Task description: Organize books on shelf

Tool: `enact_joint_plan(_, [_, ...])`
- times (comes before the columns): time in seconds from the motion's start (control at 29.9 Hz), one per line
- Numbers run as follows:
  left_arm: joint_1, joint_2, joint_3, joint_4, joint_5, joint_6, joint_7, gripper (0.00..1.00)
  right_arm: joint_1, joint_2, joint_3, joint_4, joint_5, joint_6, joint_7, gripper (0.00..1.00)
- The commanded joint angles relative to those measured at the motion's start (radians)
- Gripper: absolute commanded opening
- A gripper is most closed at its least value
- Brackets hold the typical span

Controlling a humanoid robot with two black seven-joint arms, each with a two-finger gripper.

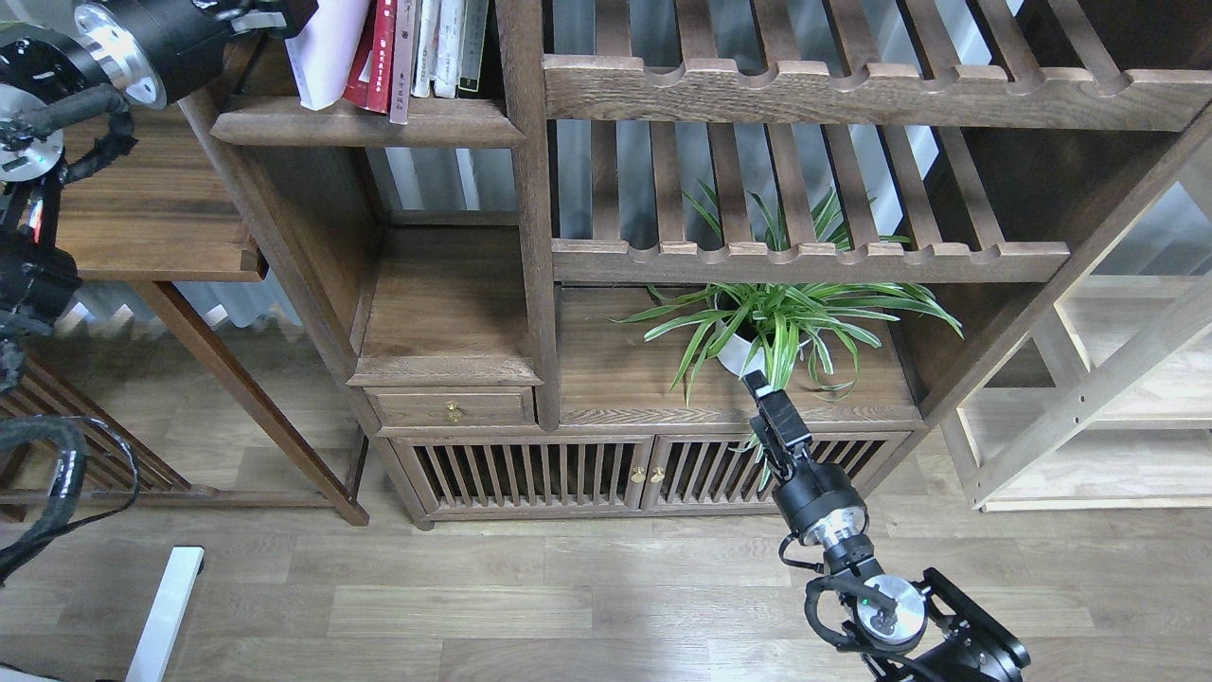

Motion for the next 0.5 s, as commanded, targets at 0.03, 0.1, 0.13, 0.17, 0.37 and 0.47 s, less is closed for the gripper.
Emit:
enact_joint_plan(0.03, [-0.008, -0.011, 0.011, -0.002, -0.005, 0.034, -0.055, 0.46, -0.007, 0.0, 0.0, -0.002, 0.0, 0.0, 0.0, 1.0])
enact_joint_plan(0.1, [-0.009, -0.012, 0.016, -0.002, -0.012, 0.042, -0.068, 0.48, -0.007, 0.0, 0.0, -0.002, 0.0, 0.0, 0.0, 1.0])
enact_joint_plan(0.13, [-0.009, -0.012, 0.016, -0.002, -0.014, 0.042, -0.072, 0.48, -0.007, 0.0, -0.002, -0.002, 0.0, 0.0, 0.0, 1.0])
enact_joint_plan(0.17, [-0.009, -0.012, 0.016, -0.002, -0.015, 0.042, -0.074, 0.49, -0.007, 0.0, -0.002, -0.002, 0.0, 0.0, 0.0, 1.0])
enact_joint_plan(0.37, [-0.008, -0.014, 0.017, -0.008, -0.017, 0.044, -0.089, 0.54, -0.009, 0.0, 0.001, -0.002, 0.0, 0.0, 0.0, 1.0])
enact_joint_plan(0.47, [-0.009, -0.015, 0.016, -0.02, -0.021, 0.042, -0.095, 0.55, -0.009, 0.0, 0.001, -0.002, 0.0, 0.0, 0.0, 1.0])
